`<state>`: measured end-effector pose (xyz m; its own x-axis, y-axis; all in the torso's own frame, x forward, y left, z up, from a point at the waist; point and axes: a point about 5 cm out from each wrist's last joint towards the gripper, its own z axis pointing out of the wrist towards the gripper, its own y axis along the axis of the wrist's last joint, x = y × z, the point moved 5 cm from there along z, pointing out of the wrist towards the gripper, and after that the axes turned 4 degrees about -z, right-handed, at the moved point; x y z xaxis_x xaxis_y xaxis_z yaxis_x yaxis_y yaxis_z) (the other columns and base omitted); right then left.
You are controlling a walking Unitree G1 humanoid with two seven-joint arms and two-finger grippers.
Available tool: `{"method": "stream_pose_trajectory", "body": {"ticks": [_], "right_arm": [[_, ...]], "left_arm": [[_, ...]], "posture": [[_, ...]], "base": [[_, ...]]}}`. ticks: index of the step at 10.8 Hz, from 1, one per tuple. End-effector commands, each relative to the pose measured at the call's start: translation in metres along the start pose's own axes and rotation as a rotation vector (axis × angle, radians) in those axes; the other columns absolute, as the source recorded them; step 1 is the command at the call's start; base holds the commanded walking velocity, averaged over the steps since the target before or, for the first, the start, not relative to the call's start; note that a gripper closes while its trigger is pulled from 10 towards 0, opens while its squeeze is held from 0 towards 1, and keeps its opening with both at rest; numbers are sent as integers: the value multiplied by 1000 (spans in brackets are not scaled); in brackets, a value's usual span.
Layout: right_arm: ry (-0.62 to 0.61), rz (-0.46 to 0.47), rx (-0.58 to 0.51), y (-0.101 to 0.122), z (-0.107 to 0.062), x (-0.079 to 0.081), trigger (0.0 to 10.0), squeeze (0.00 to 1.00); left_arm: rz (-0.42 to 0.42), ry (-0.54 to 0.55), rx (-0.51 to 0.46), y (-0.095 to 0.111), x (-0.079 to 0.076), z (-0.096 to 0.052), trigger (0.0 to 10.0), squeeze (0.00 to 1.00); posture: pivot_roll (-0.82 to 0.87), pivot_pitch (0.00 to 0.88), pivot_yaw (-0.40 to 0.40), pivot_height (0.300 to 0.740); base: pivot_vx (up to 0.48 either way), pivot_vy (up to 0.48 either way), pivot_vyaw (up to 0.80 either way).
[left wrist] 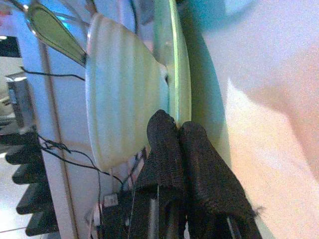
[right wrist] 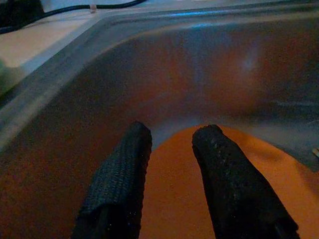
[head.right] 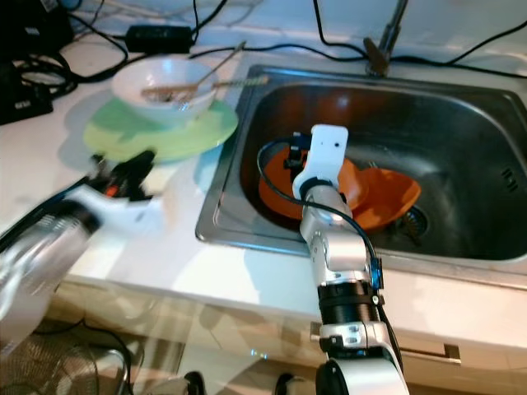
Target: Kitchen organization
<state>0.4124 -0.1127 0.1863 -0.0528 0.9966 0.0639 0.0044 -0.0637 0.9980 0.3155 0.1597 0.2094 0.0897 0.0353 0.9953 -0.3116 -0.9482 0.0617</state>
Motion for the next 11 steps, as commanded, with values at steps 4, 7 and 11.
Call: {"method": "stream_pose_trajectory", "body": {"ticks": [4,7,11], "right_arm": [[6,11,-8,0,3,0,10000,0],[4,20,-10,-3,5,1,10000,0],[-15,21,-21,-2,8,-5,10000,0]], "left_arm": [[-36,-154,71,-2,-18,-33,10000,0],[-147,-131,78,9,-19,-47,10000,0],[-894,181,263,-24,-6,-32,10000,0]], "posture": [[288,187,-18,725],[308,171,-8,725],[295,133,-16,725]], "base": [[0,0,0],[0,0,0],[0,0,0]]}}
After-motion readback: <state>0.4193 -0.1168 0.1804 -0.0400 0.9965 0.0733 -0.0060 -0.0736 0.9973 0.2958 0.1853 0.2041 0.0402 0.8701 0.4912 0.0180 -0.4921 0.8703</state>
